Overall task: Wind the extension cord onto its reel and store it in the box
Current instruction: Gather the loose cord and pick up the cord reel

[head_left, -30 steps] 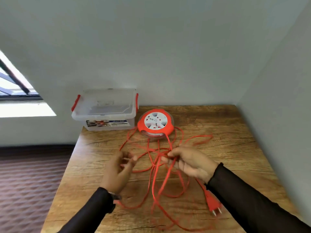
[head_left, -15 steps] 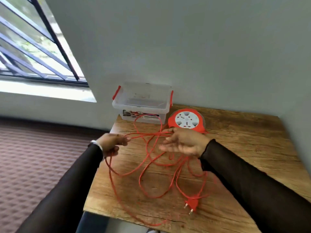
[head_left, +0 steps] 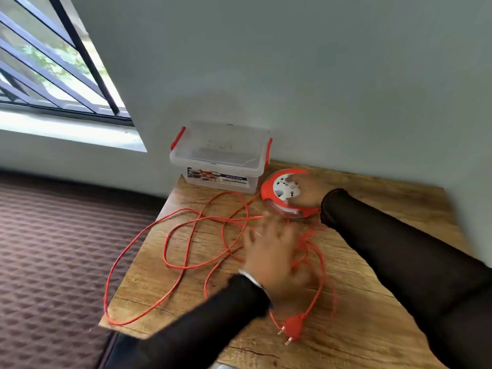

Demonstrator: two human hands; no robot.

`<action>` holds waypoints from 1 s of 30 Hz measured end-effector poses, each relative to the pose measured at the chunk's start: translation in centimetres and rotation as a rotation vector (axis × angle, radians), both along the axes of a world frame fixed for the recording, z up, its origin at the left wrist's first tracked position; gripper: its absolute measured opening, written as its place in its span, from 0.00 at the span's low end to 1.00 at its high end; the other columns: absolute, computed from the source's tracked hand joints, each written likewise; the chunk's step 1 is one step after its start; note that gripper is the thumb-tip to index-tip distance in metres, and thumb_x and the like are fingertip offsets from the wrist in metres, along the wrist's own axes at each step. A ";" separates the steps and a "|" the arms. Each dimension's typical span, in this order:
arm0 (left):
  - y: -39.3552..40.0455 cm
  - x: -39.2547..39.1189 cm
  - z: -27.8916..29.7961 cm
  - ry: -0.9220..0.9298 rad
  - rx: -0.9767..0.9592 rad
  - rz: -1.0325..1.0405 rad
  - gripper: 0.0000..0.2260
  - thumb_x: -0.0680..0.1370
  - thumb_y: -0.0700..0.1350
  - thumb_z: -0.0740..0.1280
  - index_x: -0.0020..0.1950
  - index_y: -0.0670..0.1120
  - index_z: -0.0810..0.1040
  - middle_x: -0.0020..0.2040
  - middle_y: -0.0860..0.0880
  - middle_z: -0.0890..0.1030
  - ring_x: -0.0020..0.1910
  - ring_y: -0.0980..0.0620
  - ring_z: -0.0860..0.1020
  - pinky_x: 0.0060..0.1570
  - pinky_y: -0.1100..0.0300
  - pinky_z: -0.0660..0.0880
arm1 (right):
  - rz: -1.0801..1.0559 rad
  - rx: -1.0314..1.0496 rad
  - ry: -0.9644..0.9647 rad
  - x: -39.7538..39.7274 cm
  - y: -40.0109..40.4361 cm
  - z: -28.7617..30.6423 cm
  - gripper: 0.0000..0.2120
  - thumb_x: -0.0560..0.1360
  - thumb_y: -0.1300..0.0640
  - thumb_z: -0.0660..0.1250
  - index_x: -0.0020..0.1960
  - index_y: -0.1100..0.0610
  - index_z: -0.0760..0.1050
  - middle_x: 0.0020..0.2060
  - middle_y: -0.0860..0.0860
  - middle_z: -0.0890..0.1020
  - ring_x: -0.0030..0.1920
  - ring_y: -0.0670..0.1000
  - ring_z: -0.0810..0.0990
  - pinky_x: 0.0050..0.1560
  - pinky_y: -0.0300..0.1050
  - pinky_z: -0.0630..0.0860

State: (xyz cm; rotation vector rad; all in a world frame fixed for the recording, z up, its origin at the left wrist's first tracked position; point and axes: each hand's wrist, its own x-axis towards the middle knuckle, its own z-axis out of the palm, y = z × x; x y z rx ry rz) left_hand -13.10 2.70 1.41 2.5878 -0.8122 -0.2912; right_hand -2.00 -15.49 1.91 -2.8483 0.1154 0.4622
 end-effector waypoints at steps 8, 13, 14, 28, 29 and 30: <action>-1.9 -5.5 -7.6 0.080 0.184 -0.386 0.35 0.70 0.56 0.61 0.74 0.58 0.50 0.77 0.50 0.34 0.70 0.38 0.27 0.62 0.22 0.40 | -0.002 -0.116 -0.014 -3.6 -2.4 -1.6 0.50 0.59 0.21 0.50 0.75 0.47 0.56 0.75 0.50 0.60 0.75 0.56 0.56 0.73 0.56 0.56; 0.0 -0.9 -7.5 -0.053 0.287 -0.656 0.34 0.67 0.54 0.53 0.74 0.57 0.53 0.79 0.52 0.42 0.76 0.38 0.39 0.65 0.28 0.49 | -0.256 -0.154 -0.022 -8.4 -6.3 -3.4 0.49 0.61 0.21 0.55 0.75 0.46 0.54 0.74 0.51 0.60 0.73 0.59 0.58 0.68 0.62 0.62; 0.2 0.4 -7.2 -0.089 0.335 -0.700 0.33 0.68 0.53 0.52 0.74 0.57 0.56 0.79 0.53 0.44 0.76 0.38 0.40 0.66 0.29 0.50 | -0.304 -0.156 -0.022 -9.5 -7.0 -3.5 0.52 0.58 0.18 0.52 0.74 0.47 0.54 0.74 0.52 0.61 0.72 0.60 0.60 0.67 0.61 0.63; -2.9 8.2 -2.9 -0.313 0.614 -0.749 0.34 0.71 0.56 0.64 0.75 0.55 0.57 0.78 0.56 0.54 0.77 0.41 0.48 0.69 0.35 0.46 | -0.656 -0.036 -0.118 -23.6 -7.0 -2.1 0.54 0.49 0.28 0.69 0.70 0.48 0.58 0.68 0.50 0.68 0.69 0.54 0.63 0.67 0.63 0.62; -3.1 8.0 -2.5 -0.301 0.615 -0.703 0.34 0.71 0.61 0.63 0.74 0.55 0.59 0.78 0.56 0.55 0.77 0.41 0.48 0.70 0.35 0.45 | -0.665 -0.029 -0.133 -24.7 -6.8 -1.6 0.55 0.48 0.28 0.69 0.69 0.48 0.57 0.67 0.50 0.68 0.69 0.54 0.62 0.68 0.63 0.62; -3.3 7.5 -2.3 -0.306 0.622 -0.655 0.34 0.71 0.64 0.62 0.74 0.54 0.61 0.78 0.54 0.56 0.77 0.40 0.49 0.70 0.35 0.45 | -0.663 -0.024 -0.133 -25.6 -6.5 -1.1 0.56 0.47 0.28 0.70 0.69 0.47 0.57 0.67 0.50 0.67 0.69 0.54 0.62 0.68 0.63 0.61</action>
